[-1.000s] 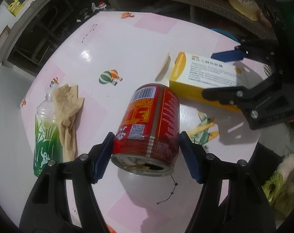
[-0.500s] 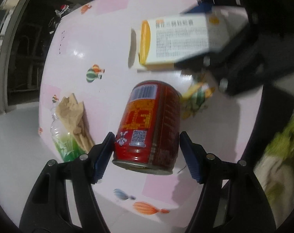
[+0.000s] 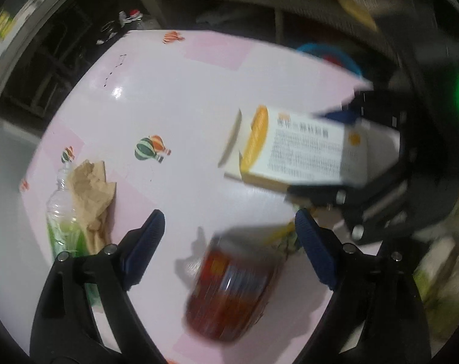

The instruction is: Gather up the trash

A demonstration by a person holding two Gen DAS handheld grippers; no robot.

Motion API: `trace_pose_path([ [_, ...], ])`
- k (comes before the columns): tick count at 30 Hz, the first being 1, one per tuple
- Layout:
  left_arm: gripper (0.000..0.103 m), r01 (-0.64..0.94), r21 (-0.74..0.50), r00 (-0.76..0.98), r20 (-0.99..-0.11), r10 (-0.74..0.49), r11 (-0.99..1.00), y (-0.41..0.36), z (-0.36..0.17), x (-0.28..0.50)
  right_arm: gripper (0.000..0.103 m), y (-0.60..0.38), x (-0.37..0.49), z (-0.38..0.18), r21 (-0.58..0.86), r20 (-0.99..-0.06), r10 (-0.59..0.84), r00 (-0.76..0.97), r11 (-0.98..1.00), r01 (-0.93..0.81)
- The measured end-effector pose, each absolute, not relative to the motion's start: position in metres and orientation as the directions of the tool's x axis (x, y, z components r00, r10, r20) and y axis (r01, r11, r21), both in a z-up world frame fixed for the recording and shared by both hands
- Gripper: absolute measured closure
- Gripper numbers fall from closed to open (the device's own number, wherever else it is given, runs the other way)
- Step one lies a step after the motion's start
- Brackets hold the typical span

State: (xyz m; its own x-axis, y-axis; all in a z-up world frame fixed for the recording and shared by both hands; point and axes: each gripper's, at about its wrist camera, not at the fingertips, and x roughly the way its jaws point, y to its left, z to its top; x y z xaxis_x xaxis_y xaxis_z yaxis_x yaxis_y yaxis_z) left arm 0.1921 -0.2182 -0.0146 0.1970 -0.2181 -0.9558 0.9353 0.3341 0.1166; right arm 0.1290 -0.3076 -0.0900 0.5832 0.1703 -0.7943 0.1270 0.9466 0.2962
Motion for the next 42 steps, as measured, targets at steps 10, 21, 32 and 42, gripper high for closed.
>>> trace_pose_path([
  [10, 0.019, 0.778, -0.177, 0.239, -0.803, -0.545, 0.603, -0.134, 0.024, 0.207, 0.03, -0.307, 0.128, -0.09, 0.292, -0.793, 0.167, 0.585, 0.948, 0.125],
  [21, 0.02, 0.622, -0.234, 0.429, -0.696, -0.576, 0.747, -0.021, -0.01, 0.165, 0.021, -0.292, 0.114, -0.048, 0.152, -0.739, 0.075, 0.669, 0.987, 0.057],
  [32, 0.048, 0.638, -0.405, 0.35, -0.606, -0.714, 0.656, -0.011, -0.053, 0.157, 0.048, -0.23, 0.146, -0.051, 0.46, -0.705, 0.406, 0.582, 0.886, -0.059],
  [42, 0.056, 0.631, -0.493, 0.346, -0.512, -0.786, 0.599, -0.001, -0.056, 0.158, 0.077, -0.234, 0.151, -0.082, 0.655, -0.659, 0.543, 0.52, 0.754, 0.043],
])
